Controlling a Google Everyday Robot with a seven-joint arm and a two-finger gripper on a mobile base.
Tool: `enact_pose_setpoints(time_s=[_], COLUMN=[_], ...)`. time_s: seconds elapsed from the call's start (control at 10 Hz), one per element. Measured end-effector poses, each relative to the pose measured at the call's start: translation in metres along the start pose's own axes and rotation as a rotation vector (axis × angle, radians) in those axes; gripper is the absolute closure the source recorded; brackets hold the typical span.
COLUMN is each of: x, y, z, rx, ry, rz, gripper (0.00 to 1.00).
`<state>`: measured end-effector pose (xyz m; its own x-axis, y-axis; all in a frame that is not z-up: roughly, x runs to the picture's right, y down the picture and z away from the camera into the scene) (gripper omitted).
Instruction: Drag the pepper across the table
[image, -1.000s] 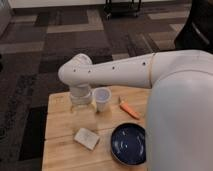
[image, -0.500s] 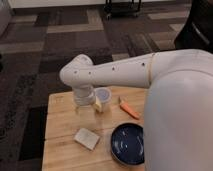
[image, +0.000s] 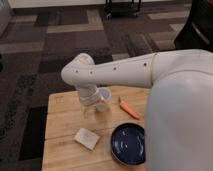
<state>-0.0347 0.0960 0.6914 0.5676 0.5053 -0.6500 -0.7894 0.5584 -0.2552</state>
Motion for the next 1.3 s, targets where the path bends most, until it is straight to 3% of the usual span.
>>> enact_pose_setpoints(time_s=[0.1,0.2,0.4,0.8,1.0,1.2,1.3], x=[0.008,0.013,0.017,0.017,0.017,0.010,0.006], y=[-0.012,-0.019,-0.025,-0.027,-0.043,-0.062,-0.071], z=[-0.006,-0.011,-0.016,-0.016,-0.015,-0.011,-0.005], rx=[0.051,0.082,0.116,0.122,0.149,0.157,0.144], ry=[0.022,0.034,0.051,0.051,0.040,0.003,-0.022], rz=[-0.108,-0.169,-0.237,-0.234,-0.191,-0.173,-0.180], gripper=[0.35,0.35,0.35,0.35,0.35,0.35,0.35])
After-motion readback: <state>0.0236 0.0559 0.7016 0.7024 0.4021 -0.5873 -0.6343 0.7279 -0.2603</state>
